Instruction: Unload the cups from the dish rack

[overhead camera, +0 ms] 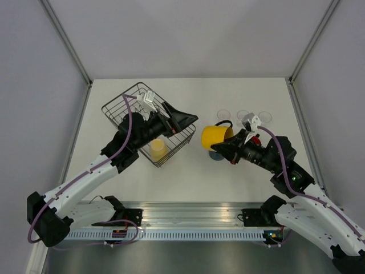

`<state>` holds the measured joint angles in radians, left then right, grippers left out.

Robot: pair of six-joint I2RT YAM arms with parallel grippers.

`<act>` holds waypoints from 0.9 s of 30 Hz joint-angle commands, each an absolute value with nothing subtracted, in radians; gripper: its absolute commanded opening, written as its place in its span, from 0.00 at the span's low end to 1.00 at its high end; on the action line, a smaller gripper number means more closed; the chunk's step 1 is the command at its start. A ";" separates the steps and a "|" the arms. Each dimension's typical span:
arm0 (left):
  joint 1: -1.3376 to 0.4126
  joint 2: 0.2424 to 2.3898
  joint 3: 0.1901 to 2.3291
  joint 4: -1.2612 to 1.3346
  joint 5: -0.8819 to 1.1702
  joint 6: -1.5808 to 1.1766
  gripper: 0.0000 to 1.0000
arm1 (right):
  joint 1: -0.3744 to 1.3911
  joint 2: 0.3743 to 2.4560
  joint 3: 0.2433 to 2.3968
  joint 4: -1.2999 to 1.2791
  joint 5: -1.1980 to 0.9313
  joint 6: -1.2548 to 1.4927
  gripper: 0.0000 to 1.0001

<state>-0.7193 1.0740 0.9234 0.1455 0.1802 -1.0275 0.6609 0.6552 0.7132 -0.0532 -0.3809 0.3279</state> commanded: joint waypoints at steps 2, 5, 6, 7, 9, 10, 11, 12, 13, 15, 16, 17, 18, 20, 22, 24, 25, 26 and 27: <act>-0.718 1.020 0.971 0.006 0.025 -0.869 1.00 | 0.660 0.649 0.863 -0.280 -0.155 0.178 0.00; -0.718 1.002 0.991 -0.078 0.011 -0.801 1.00 | 0.660 0.704 0.939 -0.436 -0.025 0.146 0.00; -0.718 0.999 1.006 -0.099 0.012 -0.783 1.00 | 0.660 0.724 0.963 -0.484 0.026 0.138 0.00; -0.718 0.993 1.015 -0.122 0.015 -0.761 1.00 | 0.660 0.741 1.007 -0.526 0.073 0.134 0.00; -0.718 0.982 1.038 -0.191 0.021 -0.698 1.00 | 0.660 0.802 1.049 -0.638 0.252 0.135 0.00; -0.718 0.977 1.043 -0.211 0.021 -0.681 1.00 | 0.661 0.820 1.081 -0.667 0.311 0.133 0.00; -0.718 0.962 1.046 -0.236 0.018 -0.651 1.00 | 0.661 0.859 1.097 -0.717 0.355 0.135 0.00; -0.718 0.951 1.046 -0.273 0.015 -0.638 1.00 | 0.658 0.877 1.109 -0.738 0.398 0.138 0.01; -0.718 0.940 1.045 -0.293 0.011 -0.624 1.00 | 0.657 0.894 1.129 -0.753 0.481 0.137 0.00; -0.718 0.902 1.043 -0.349 0.008 -0.585 1.00 | 0.637 0.933 1.141 -0.781 0.538 0.137 0.00; -0.718 0.887 1.043 -0.369 0.003 -0.562 1.00 | 0.621 0.943 1.149 -0.781 0.548 0.130 0.00; -0.718 0.864 1.043 -0.386 0.005 -0.549 1.00 | 0.576 0.963 1.154 -0.782 0.543 0.127 0.01; -0.718 0.850 1.043 -0.409 0.005 -0.539 1.00 | 0.543 0.974 1.160 -0.784 0.534 0.127 0.00; -0.718 0.824 1.043 -0.474 0.003 -0.506 1.00 | 0.429 1.009 1.175 -0.784 0.470 0.109 0.01; -0.718 0.782 1.043 -0.535 0.008 -0.470 1.00 | 0.367 1.047 1.183 -0.790 0.443 0.065 0.00; -0.718 0.743 1.040 -0.572 0.015 -0.445 1.00 | 0.305 1.060 1.174 -0.778 0.434 0.013 0.00; -0.718 0.729 1.040 -0.613 0.015 -0.422 1.00 | 0.290 1.063 1.166 -0.752 0.430 -0.020 0.00; -0.718 0.715 1.035 -0.629 0.011 -0.411 1.00 | 0.258 1.062 1.158 -0.738 0.398 -0.079 0.00; -0.718 0.692 1.034 -0.646 0.011 -0.400 1.00 | 0.241 1.060 1.146 -0.724 0.373 -0.110 0.00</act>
<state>-0.7193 0.7376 1.0084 -0.5407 0.0246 -0.5034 0.2798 1.0767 1.1206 -0.8036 0.3897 0.0402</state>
